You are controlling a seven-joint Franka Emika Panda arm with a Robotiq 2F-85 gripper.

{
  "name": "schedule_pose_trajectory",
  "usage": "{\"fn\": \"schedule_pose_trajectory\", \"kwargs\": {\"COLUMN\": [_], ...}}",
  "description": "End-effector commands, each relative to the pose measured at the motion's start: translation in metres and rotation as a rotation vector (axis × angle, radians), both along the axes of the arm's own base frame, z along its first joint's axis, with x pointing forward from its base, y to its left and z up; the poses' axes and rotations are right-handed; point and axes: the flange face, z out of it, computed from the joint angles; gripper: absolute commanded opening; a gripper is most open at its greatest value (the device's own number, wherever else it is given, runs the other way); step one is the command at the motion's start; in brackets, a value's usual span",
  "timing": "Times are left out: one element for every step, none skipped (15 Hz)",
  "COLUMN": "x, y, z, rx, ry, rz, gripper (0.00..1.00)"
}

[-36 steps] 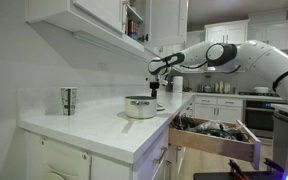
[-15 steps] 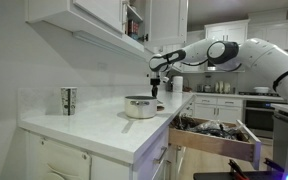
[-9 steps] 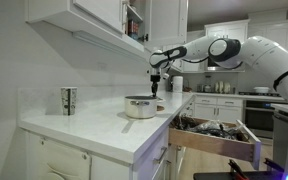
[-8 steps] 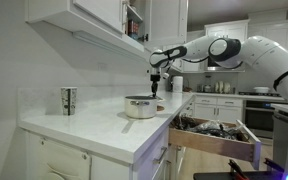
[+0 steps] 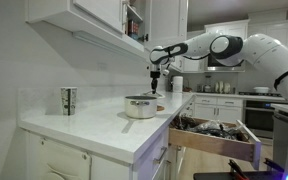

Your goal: Put the lid on the pot

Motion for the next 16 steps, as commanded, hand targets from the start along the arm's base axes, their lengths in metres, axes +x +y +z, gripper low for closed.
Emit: {"fn": "schedule_pose_trajectory", "kwargs": {"x": [-0.011, -0.013, -0.015, -0.017, -0.02, -0.024, -0.028, -0.032, -0.037, -0.042, -0.048, -0.054, -0.06, -0.065, -0.071, -0.077], "y": [-0.002, -0.002, -0.002, -0.001, -0.001, 0.001, 0.003, 0.005, 0.007, 0.01, 0.012, 0.014, 0.016, 0.018, 0.019, 0.02], "z": [0.035, 0.039, 0.043, 0.046, 0.049, 0.052, 0.053, 0.054, 0.054, 0.054, 0.054, 0.053, 0.053, 0.052, 0.052, 0.052], "rx": [-0.013, -0.016, -0.019, -0.022, -0.026, -0.031, -0.036, -0.042, -0.049, -0.058, -0.065, -0.072, -0.077, -0.084, -0.091, -0.097], "ry": [-0.058, -0.061, -0.065, -0.068, -0.073, -0.076, -0.079, -0.08, -0.079, -0.075, -0.07, -0.062, -0.059, -0.057, -0.055, -0.05], "rz": [-0.013, -0.009, -0.007, -0.002, 0.006, 0.014, 0.023, 0.031, 0.04, 0.052, 0.063, 0.074, 0.083, 0.091, 0.098, 0.108], "gripper": [0.06, 0.06, 0.06, 0.06, 0.06, 0.06, 0.06, 0.06, 0.06, 0.06, 0.06, 0.06, 0.06, 0.06, 0.06, 0.06]}}
